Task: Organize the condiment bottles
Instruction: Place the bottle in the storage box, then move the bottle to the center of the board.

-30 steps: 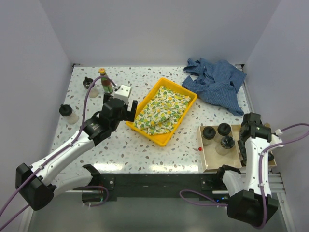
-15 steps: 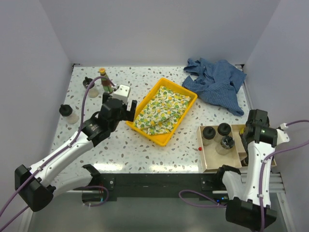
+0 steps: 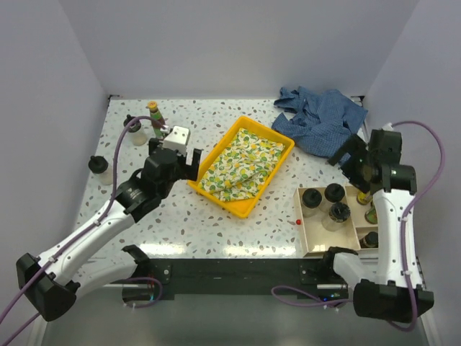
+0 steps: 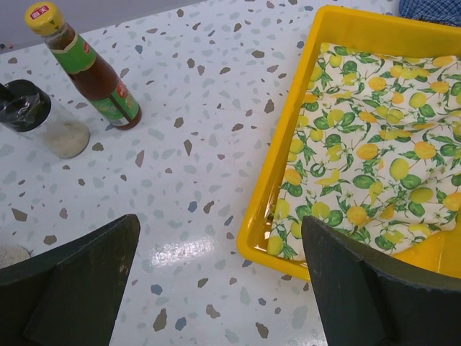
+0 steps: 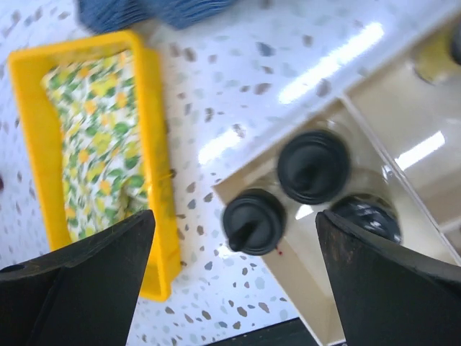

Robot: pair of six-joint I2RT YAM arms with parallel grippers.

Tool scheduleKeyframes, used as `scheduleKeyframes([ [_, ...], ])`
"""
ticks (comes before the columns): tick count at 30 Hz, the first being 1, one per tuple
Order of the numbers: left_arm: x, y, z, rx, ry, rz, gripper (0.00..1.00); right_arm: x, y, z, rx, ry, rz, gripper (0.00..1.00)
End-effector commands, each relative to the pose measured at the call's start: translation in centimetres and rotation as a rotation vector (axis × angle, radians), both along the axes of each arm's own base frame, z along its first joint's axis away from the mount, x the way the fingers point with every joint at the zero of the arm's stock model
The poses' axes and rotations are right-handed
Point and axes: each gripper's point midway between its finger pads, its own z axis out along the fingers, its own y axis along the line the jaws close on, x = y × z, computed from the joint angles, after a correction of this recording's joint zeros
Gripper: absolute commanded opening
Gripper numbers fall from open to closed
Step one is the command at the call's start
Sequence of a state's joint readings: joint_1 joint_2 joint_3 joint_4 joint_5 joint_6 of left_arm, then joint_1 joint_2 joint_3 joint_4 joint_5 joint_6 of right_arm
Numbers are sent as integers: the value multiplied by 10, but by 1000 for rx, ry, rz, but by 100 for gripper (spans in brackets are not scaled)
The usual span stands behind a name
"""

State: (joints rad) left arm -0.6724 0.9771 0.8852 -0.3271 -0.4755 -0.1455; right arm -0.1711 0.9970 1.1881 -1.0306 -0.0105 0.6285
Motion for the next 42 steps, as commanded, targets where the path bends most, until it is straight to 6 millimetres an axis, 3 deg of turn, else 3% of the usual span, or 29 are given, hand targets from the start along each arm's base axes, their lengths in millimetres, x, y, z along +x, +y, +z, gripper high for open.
scheduleKeyframes([
  [1, -5, -8, 17, -75, -50, -41, 100, 39, 56, 78, -107, -260, 397, 99],
  [5, 1, -15, 49, -152, -89, -56, 100, 45, 105, 108, -76, -388, 614, 99],
  [6, 8, -11, 55, -148, -96, -30, 99, 39, 123, 113, -54, -419, 689, 98],
  [9, 42, 12, 72, -114, -106, 90, 97, 23, 148, 121, -27, -484, 820, 98],
  [10, 57, 31, 72, -107, -99, 150, 96, 17, 151, 123, -20, -496, 845, 97],
  [12, 85, 35, 74, -127, -71, 151, 92, 6, 153, 122, -20, -514, 874, 97],
  [13, 99, 56, 74, -134, -65, 205, 88, -5, 150, 129, -35, -554, 879, 97],
  [15, 127, 67, 73, -130, -48, 254, 86, -14, 148, 130, -54, -582, 889, 97],
  [16, 139, 81, 84, -136, -71, 292, 86, -22, 147, 134, -69, -611, 902, 97],
  [17, 155, 85, 69, -124, -38, 312, 86, -25, 147, 134, -67, -618, 910, 97],
  [18, 164, 87, 68, -131, -32, 318, 86, -28, 148, 135, -69, -632, 917, 97],
  [19, 175, 97, 78, -144, -51, 337, 85, -32, 148, 139, -68, -657, 922, 97],
  [20, 191, 98, 57, -131, -6, 349, 85, -35, 150, 135, -56, -654, 934, 97],
  [25, 244, 109, 31, -56, 46, 374, 81, -46, 150, 137, -40, -683, 935, 97],
  [27, 256, 112, 32, -56, 42, 381, 78, -49, 151, 140, -34, -698, 939, 97],
  [28, 262, 114, 19, -54, 66, 390, 77, -49, 151, 142, -37, -706, 940, 97],
  [31, 269, 122, 7, -62, 92, 426, 77, -49, 149, 142, -47, -703, 932, 98],
  [42, 263, 130, -20, -19, 128, 445, 78, -45, 146, 130, -46, -661, 908, 98],
])
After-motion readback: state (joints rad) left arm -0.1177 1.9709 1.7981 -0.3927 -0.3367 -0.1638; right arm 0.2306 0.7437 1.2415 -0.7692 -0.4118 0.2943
